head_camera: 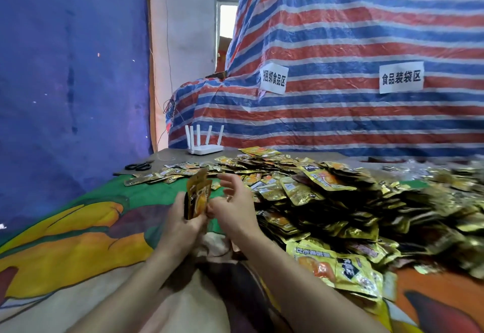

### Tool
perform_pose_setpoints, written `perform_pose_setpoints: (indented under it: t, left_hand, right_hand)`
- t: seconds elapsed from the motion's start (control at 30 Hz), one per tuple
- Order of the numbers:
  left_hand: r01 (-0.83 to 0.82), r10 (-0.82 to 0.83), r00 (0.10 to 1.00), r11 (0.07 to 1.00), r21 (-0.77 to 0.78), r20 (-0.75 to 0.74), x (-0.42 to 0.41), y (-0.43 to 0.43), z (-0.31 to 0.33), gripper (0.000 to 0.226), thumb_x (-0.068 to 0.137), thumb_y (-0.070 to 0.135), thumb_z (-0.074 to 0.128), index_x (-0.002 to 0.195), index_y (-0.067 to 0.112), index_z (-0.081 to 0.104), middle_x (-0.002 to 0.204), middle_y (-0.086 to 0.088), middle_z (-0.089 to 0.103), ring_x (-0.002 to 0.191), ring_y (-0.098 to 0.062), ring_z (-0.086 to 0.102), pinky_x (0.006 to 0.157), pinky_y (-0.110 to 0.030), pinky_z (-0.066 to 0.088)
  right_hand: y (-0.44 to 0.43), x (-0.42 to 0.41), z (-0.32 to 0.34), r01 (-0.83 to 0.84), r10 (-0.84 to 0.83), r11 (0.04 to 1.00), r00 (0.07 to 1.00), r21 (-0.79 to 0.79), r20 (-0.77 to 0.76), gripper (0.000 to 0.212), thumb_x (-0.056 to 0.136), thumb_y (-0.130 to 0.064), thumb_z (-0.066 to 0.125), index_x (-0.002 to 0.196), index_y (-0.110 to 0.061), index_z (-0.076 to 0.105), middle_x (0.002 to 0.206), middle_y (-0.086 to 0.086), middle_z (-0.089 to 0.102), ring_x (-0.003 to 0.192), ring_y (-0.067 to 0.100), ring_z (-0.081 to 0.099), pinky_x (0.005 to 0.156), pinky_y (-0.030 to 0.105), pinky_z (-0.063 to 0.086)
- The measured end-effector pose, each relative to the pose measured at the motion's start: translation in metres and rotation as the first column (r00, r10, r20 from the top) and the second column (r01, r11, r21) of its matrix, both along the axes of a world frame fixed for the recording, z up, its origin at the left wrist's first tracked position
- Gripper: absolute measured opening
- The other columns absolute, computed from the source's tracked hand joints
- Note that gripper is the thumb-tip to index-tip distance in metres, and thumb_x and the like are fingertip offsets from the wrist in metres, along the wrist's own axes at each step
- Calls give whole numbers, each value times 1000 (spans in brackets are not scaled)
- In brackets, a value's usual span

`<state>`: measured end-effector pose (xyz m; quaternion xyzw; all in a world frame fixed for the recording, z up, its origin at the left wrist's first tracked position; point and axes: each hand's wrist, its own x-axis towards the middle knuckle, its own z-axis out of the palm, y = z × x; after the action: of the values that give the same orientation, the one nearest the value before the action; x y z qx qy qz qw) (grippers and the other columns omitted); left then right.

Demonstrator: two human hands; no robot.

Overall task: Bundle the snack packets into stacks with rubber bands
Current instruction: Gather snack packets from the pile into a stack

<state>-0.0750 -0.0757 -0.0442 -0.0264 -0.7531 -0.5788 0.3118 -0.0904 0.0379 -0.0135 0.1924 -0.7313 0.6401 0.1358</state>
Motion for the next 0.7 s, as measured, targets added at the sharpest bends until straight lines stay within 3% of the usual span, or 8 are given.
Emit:
perform_pose_setpoints:
  t: [0.07,0.13,0.2,0.33,0.43,0.53,0.63,0.7]
  left_hand:
    - [38,-37,999,997,65,-22,5,12,8,25,78,-16,63,97,0,56,80,-13,64,69,-10,63,67,-26,52]
    - [130,-129,992,988,80,-12,8,28,15,24,81,-23,56,101,-10,54,81,-18,64,73,-18,65,71,-30,54]
    - [197,-198,980,979,46,2,11,48,21,22,81,-21,58,100,-9,58,83,-21,66,75,-26,64,71,-36,54]
    - [334,-335,942,936,112,-6,24,91,33,21,74,-9,64,95,-9,62,81,-16,69,72,-21,70,62,-25,54]
    - [382,-388,922,910,164,3,31,121,38,42,61,10,63,100,-6,63,85,-15,71,82,-30,72,70,-34,54]
    - [418,-431,902,884,208,22,37,150,38,45,59,10,64,101,-5,63,82,-9,72,82,-29,73,74,-36,52]
    - [457,-474,880,868,195,44,45,174,37,46,60,12,64,103,-4,63,84,-11,72,82,-25,73,73,-36,50]
    - [481,-501,863,853,204,62,47,185,35,46,62,12,64,106,0,62,89,-13,72,86,-26,73,77,-41,51]
  right_hand:
    - [20,9,14,47,-42,996,997,71,-67,48,80,0,60,122,-22,58,118,-4,58,109,8,55,97,31,49]
    - [47,18,24,114,-97,986,986,123,-137,40,84,-2,58,118,-22,58,117,-2,60,108,13,57,96,35,51]
    - [80,25,31,212,-179,964,964,163,-199,32,86,-6,60,115,-21,59,112,-2,60,103,13,58,91,34,53]
    - [171,37,43,439,-377,880,878,181,-294,16,90,-13,62,104,-20,59,99,-3,62,93,15,62,81,31,55]
    - [253,46,51,637,-540,720,763,273,-355,12,91,-19,62,103,-17,61,93,-1,64,87,18,63,77,40,56]
    - [329,56,52,747,-684,474,646,467,-339,6,89,-23,62,90,-18,59,84,3,64,79,24,62,71,39,55]
    - [388,67,36,619,-789,224,568,752,-233,12,83,-20,64,77,-12,58,73,5,61,68,24,58,62,34,51]
    - [412,71,18,449,-814,141,560,882,-155,15,82,-17,61,74,-8,51,71,5,57,67,23,56,56,30,45]
